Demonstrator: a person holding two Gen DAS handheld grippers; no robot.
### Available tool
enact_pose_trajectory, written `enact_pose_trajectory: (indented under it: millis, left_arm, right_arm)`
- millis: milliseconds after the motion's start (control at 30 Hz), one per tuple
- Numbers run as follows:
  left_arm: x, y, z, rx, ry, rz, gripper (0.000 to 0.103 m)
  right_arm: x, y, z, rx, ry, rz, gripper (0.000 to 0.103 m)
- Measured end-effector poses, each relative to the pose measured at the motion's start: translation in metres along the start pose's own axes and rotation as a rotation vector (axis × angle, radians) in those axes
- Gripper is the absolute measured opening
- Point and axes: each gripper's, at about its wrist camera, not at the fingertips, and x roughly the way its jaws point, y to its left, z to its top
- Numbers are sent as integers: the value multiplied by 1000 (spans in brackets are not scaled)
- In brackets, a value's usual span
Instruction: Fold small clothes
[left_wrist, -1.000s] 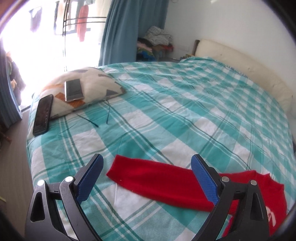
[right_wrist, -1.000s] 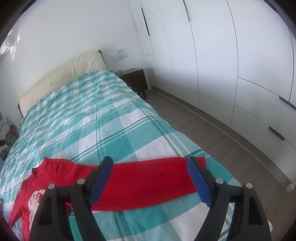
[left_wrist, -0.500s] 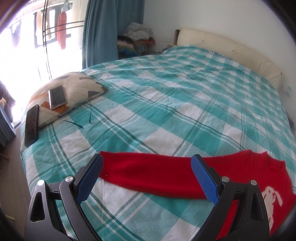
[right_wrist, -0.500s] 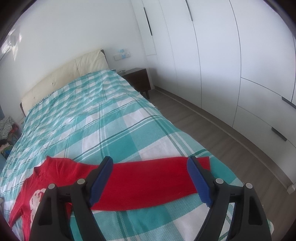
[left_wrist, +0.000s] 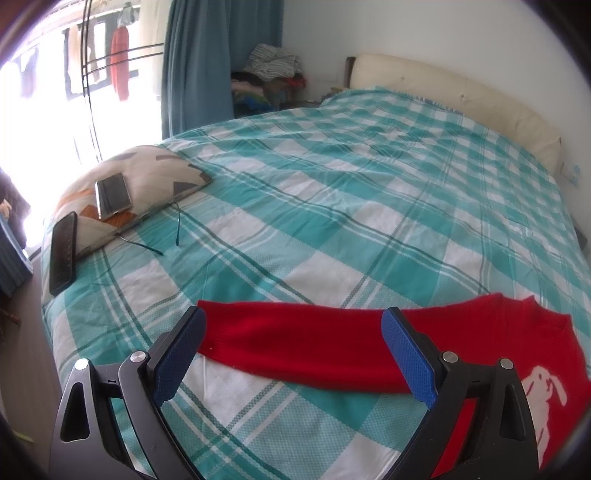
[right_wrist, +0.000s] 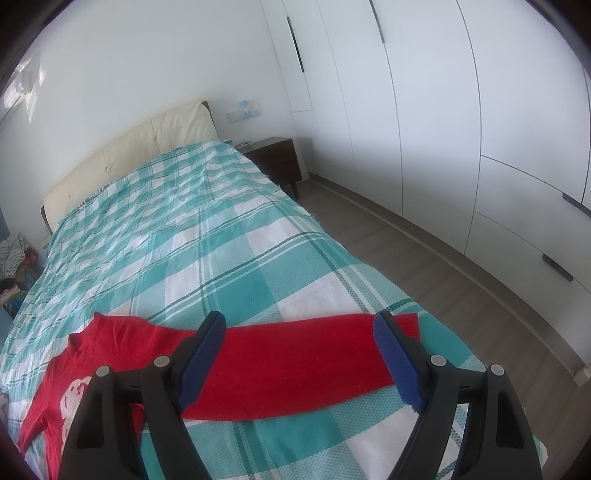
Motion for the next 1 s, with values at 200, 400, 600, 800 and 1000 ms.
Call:
enact_pose_trajectory:
  millis: [200,400,600,800,1000]
  left_arm:
    - [0,0,0,-2,1,0,97]
    - [0,-1,0,2,3,2,97]
    - [0,-2,-1,2,3,1,97]
    - [0,-3,-1,4,2,3,97]
    - [0,-3,-1,5,2,3,97]
  right_arm:
    - [0,1,0,0,-2,1,81]
    - [0,1,1,1,-7,2,81]
    - [0,1,1,1,-7,3,81]
    - [0,1,1,1,-7,4,81]
    - [0,1,1,-1,-8,4,81]
